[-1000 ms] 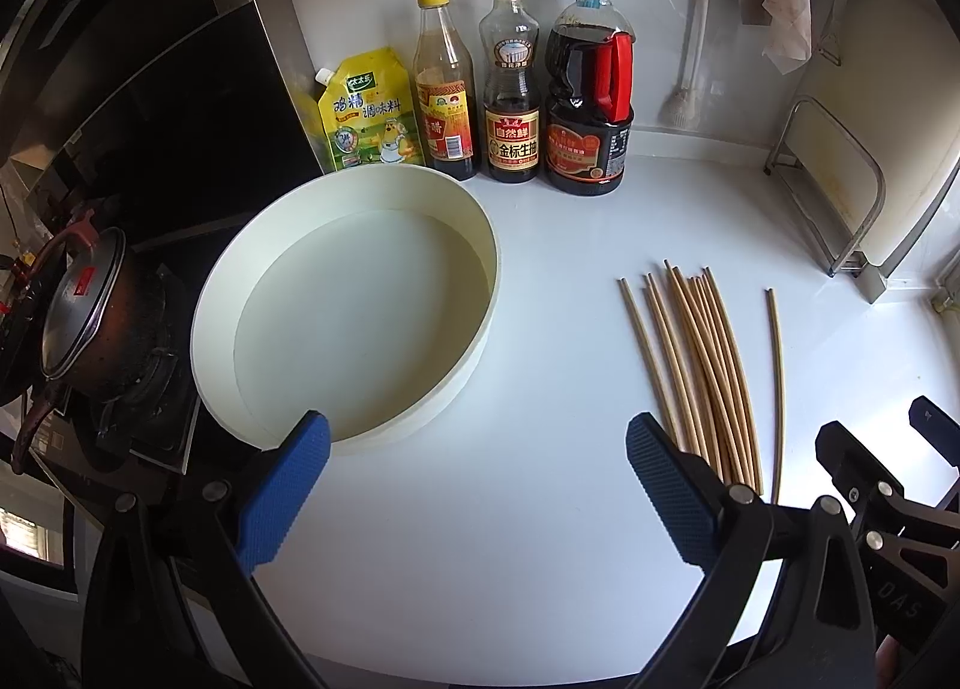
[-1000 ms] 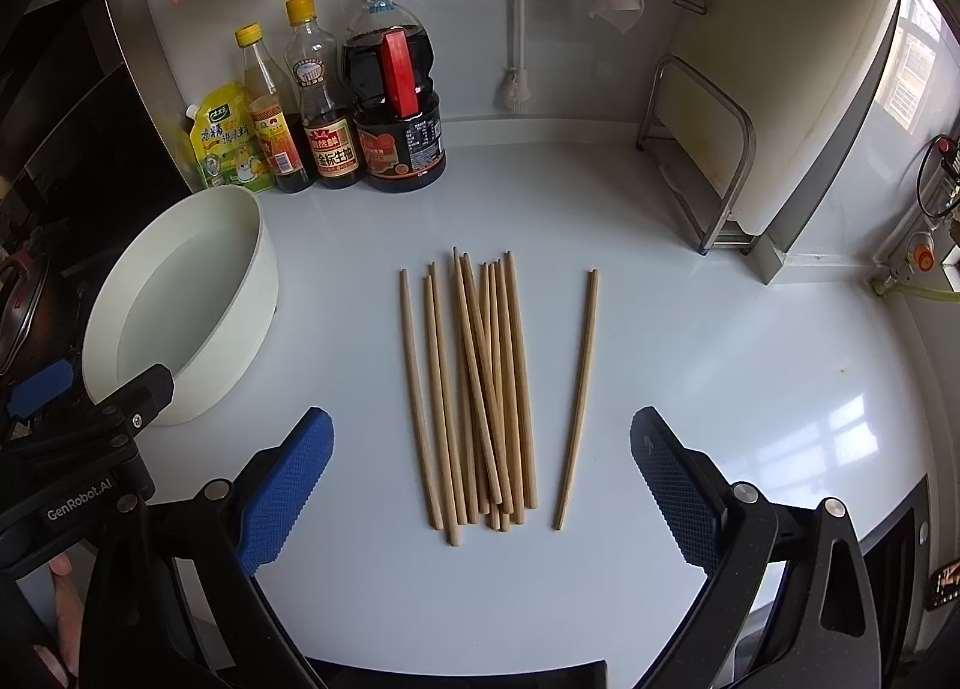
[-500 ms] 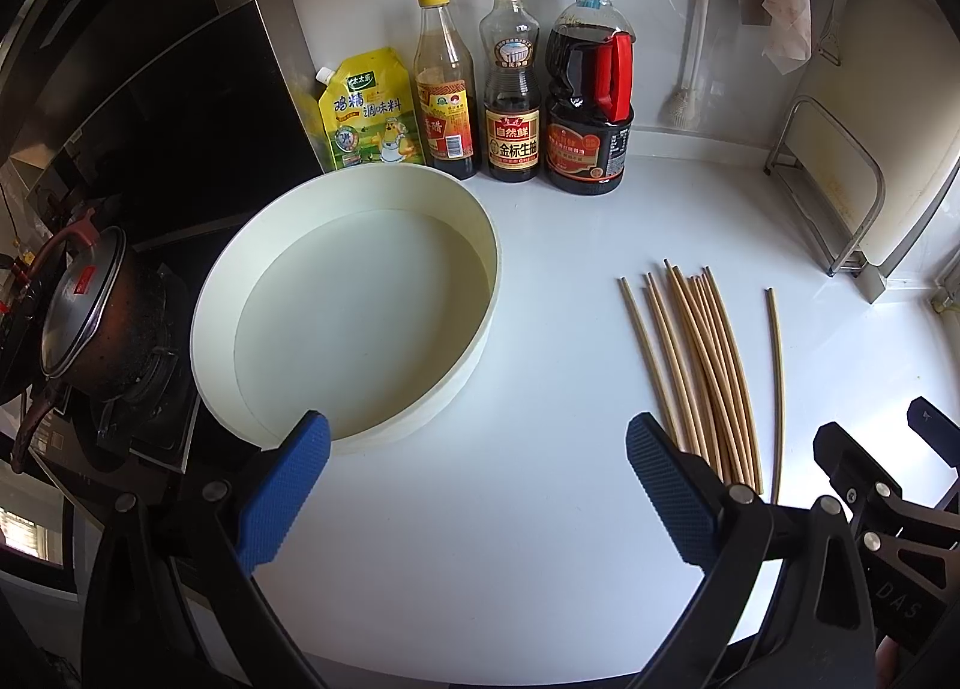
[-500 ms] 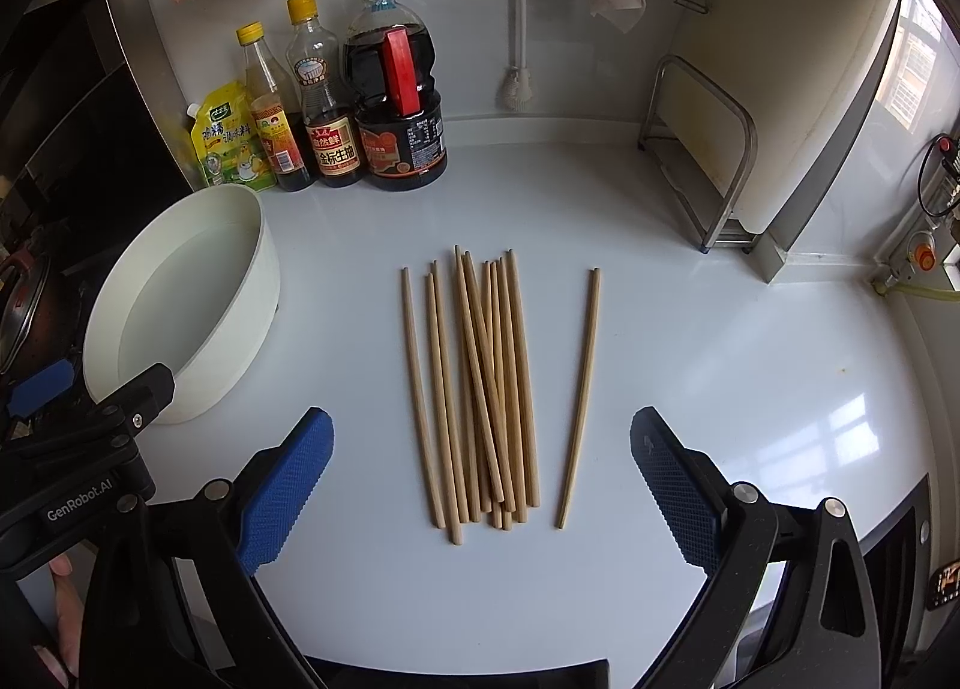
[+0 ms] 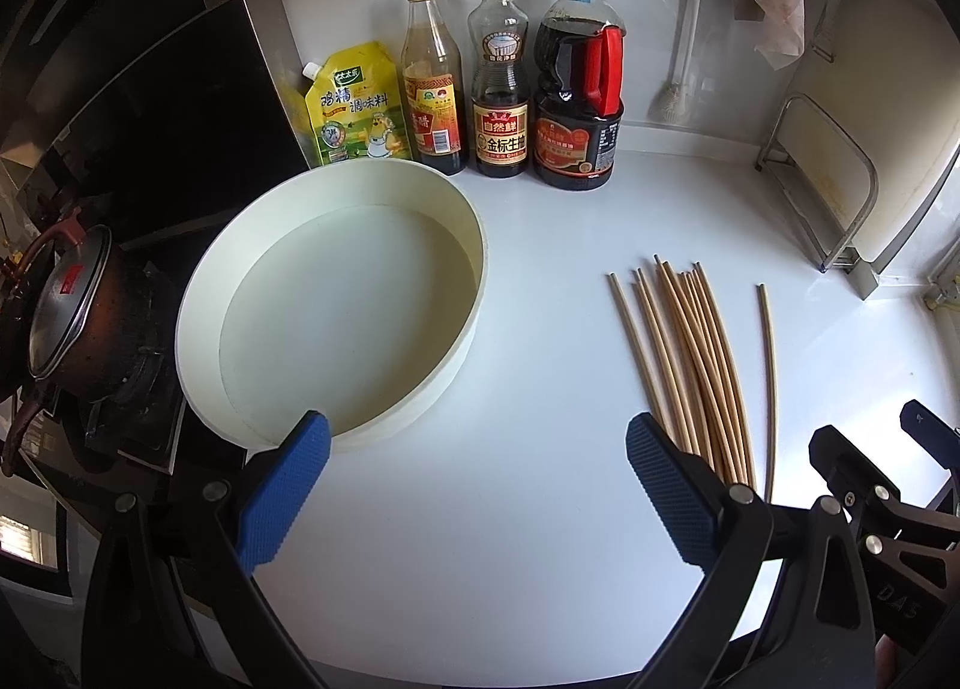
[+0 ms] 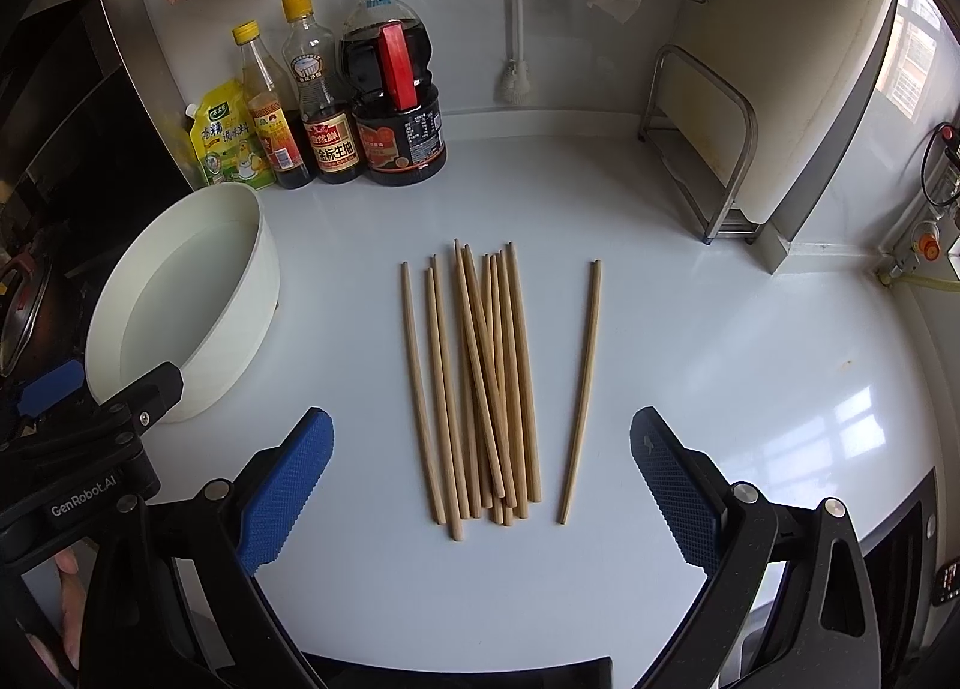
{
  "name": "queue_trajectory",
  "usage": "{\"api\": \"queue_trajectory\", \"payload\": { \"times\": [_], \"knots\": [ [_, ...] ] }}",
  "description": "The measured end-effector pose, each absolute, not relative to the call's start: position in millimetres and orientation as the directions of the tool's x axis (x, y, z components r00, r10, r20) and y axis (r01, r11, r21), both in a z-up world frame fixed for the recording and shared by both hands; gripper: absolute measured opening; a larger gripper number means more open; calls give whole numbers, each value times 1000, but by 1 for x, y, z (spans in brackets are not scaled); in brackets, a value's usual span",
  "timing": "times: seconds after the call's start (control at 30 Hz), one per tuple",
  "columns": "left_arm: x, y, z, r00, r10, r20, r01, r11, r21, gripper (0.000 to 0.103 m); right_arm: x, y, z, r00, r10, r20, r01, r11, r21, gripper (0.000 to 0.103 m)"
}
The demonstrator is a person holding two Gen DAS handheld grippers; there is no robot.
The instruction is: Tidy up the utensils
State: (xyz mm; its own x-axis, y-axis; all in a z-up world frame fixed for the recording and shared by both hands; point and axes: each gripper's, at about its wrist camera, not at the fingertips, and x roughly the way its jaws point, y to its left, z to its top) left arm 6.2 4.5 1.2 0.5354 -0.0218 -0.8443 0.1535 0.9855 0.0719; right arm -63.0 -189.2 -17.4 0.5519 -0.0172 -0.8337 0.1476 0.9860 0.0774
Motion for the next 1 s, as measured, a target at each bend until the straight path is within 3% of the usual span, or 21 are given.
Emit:
{"api": "queue_trajectory", "payload": {
  "times": [0.4,0.63,1.0],
  "knots": [
    [21,-10,-22,550,-64,-833,195,979,53,97,-62,-217,-47,521,82,-850,145,972,183,95],
    [36,-27,-43,531,-101,-841,193,981,3,97,-54,-245,-74,499,-30,-866,183,980,72,95],
    [46,-63,-87,485,-106,-868,235,972,13,97,-28,-289,-131,457,-50,-888,269,959,84,94]
  ]
}}
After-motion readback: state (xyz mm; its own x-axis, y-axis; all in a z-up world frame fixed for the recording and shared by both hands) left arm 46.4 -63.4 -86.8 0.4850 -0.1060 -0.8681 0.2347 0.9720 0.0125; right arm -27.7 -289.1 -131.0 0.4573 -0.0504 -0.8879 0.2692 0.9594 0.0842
